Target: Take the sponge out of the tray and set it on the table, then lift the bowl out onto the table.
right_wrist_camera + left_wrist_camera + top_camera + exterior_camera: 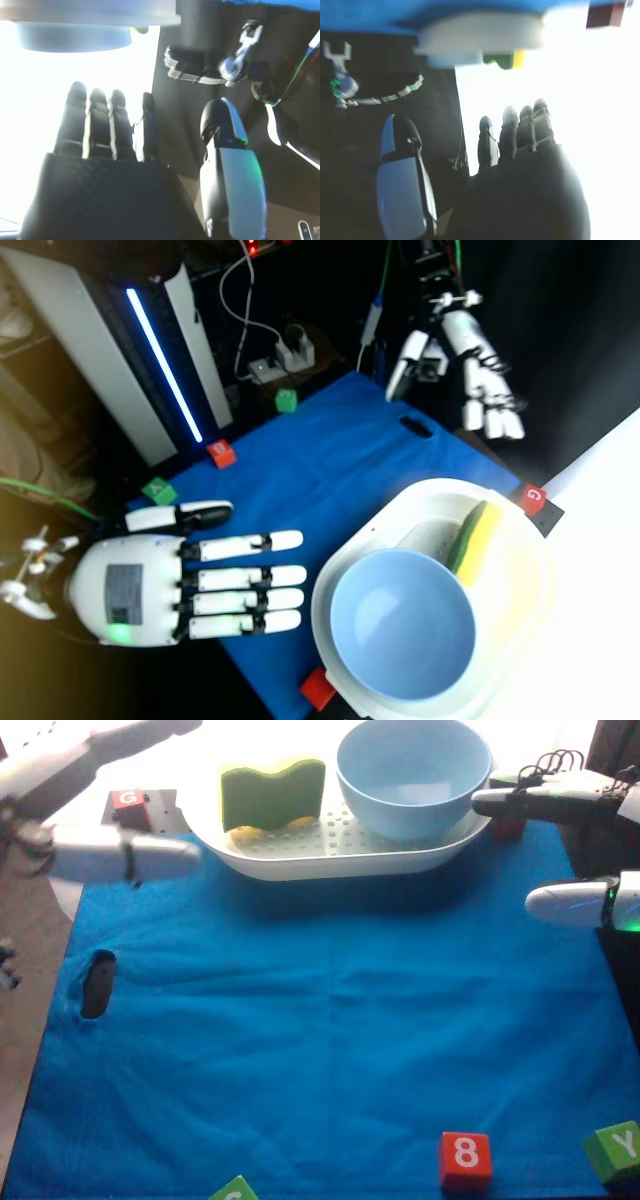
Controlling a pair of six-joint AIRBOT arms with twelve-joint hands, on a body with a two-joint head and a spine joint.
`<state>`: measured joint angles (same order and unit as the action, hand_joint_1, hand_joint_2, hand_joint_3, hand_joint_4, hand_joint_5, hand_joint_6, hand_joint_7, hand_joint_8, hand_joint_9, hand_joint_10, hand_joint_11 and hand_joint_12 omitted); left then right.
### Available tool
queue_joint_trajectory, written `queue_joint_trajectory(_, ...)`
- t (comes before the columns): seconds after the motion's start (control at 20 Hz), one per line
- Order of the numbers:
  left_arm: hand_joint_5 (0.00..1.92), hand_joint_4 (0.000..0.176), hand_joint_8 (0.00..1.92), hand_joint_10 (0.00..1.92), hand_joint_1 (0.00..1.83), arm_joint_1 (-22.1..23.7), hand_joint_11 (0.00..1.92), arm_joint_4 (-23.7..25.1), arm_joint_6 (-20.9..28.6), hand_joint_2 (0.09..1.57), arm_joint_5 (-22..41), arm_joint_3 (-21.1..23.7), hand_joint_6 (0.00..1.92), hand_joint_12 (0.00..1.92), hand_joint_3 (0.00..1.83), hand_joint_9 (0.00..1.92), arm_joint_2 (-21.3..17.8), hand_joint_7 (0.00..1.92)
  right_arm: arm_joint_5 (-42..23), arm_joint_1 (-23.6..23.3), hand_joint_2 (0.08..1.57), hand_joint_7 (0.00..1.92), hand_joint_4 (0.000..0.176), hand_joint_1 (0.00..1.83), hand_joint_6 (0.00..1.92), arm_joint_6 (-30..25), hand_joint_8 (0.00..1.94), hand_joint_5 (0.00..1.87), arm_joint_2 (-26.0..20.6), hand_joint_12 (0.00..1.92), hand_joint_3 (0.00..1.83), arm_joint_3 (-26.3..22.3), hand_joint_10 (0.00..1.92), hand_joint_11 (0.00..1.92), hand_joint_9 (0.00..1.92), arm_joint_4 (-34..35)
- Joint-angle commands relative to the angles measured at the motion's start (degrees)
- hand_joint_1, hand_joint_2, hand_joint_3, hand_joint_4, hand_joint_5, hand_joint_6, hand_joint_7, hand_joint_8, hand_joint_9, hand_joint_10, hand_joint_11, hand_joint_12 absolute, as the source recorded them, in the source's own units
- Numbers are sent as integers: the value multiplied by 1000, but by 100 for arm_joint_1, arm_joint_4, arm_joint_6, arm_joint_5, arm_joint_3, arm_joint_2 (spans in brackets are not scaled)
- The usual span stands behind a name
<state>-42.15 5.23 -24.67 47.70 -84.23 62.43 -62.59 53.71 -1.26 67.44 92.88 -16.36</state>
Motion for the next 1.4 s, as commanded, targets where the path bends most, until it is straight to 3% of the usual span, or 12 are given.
queue_joint_trajectory(0.0,217,134,7,12,725,242,113,-39,18,933,322,-130,6,56,0,95,90,165,-580,-78,1179,123,91,574,2,-31,1,285,16,117,5,41,3,32,70,275)
queue_joint_trajectory(0.2,233,134,5,20,736,899,128,193,47,944,-628,-901,4,76,1,163,695,188,-555,-76,1185,112,119,562,1,-31,2,276,68,125,5,52,2,46,70,243)
queue_joint_trajectory(0.35,265,141,7,11,762,1172,0,361,48,966,-1225,-1351,5,620,2,219,1068,246,-538,-73,1197,136,114,569,9,-31,9,303,86,133,7,51,11,63,100,210)
queue_joint_trajectory(0.55,383,161,4,2,773,1503,0,613,46,965,-2000,-2012,11,373,0,221,1639,319,-499,-58,1194,124,141,599,6,-32,0,322,126,131,1,52,2,41,93,193)
queue_joint_trajectory(0.6,475,101,4,6,868,1648,0,797,45,974,-2326,-2300,4,628,2,311,1894,408,-479,-46,1193,123,142,599,1,-32,1,314,138,137,1,52,2,48,95,180)
queue_joint_trajectory(0.8,677,94,18,37,902,1668,0,801,46,1031,-2514,-2481,11,1050,2,576,2078,687,-456,-45,1221,132,138,746,3,-32,2,322,161,148,6,50,1,54,94,165)
queue_joint_trajectory(0.85,863,145,43,82,981,1666,0,795,47,1109,-2524,-2487,864,1277,18,697,2086,873,-453,-43,1231,130,135,798,2,-40,1,324,166,144,7,47,0,35,79,165)
queue_joint_trajectory(0.9,931,0,1034,552,1166,1664,0,790,49,1141,-2517,-2477,872,1535,6,653,2086,888,-452,-33,1239,129,129,822,0,-59,0,317,170,146,8,45,2,34,79,165)
queue_joint_trajectory(0.95,963,0,1330,1039,1211,1663,0,790,71,1158,-2475,-2457,835,1695,2,511,2085,843,-452,-17,1238,129,131,809,0,-114,0,313,181,147,6,45,2,29,81,165)
queue_joint_trajectory(1.1,1052,0,1407,1417,1251,1690,0,790,99,1141,-2204,-2302,643,1849,0,454,1968,857,-452,26,1221,110,142,711,1,-191,0,310,223,147,1,44,0,10,63,166)
queue_joint_trajectory(1.3,1023,0,1221,957,1218,1762,0,802,99,1128,-1618,-1830,792,1473,0,520,1569,910,-452,39,1201,124,147,576,0,-232,1,296,240,188,0,-3,1,1,71,169)
queue_joint_trajectory(1.35,1040,0,1250,984,1216,1771,0,814,98,1131,-1388,-1631,792,1693,0,550,1399,876,-452,42,1206,130,141,551,0,-243,2,295,240,199,1,-13,4,4,80,170)
